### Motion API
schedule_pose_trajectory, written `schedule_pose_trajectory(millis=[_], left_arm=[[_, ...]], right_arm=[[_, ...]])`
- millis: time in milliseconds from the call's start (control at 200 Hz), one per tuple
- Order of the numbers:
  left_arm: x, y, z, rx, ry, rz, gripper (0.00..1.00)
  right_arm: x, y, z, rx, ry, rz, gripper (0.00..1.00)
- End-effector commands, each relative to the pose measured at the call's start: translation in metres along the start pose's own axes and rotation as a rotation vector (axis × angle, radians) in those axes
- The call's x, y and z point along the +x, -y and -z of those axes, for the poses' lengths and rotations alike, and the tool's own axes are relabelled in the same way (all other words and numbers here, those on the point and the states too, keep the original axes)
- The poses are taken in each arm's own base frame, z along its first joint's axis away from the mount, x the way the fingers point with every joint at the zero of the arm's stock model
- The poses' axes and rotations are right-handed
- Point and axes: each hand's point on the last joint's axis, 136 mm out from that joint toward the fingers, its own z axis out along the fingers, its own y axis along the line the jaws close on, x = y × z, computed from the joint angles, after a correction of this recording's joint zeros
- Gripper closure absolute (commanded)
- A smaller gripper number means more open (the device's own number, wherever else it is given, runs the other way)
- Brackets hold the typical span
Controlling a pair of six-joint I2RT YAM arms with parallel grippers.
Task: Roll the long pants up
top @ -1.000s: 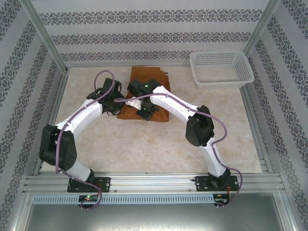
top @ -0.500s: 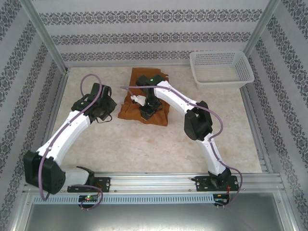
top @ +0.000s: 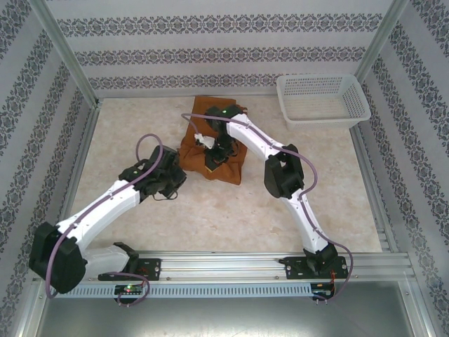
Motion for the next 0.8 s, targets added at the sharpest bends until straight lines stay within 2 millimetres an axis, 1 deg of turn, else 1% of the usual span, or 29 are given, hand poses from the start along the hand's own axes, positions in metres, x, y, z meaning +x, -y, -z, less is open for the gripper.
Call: schedule_pose_trajectory(millis=[0, 125, 250, 410, 550, 714, 799], left_arm=[[0.008, 0.032, -0.009, 0.075, -0.010, 0.013, 1.00], [0.002, 0.046, -0.020, 0.058, 0.014, -0.013, 1.00], [-0.015, 0.062, -0.028, 0.028, 0.076, -0.061, 1.00], [-0.035, 0.075, -0.048, -0.008, 0.103, -0.073, 1.00], [-0.051, 0.072, -0.071, -0.057, 0.097, -0.067, 1.00], [-0.064, 0.057, -0.093, -0.112, 0.086, -0.062, 1.00], [-0.071, 0.045, -0.106, -0.149, 0.077, -0.054, 1.00]], right_arm=[[0.001, -0.002, 0.005, -0.073, 0.002, -0.049, 1.00], [0.002, -0.004, 0.005, -0.108, -0.001, -0.058, 1.00], [0.005, -0.008, 0.003, -0.154, -0.009, -0.071, 1.00], [0.008, -0.011, 0.001, -0.197, -0.024, -0.084, 1.00], [0.009, -0.006, 0.003, -0.211, -0.022, -0.099, 1.00], [0.009, 0.003, 0.006, -0.233, -0.011, -0.126, 1.00], [0.010, 0.008, 0.005, -0.242, -0.012, -0.139, 1.00]])
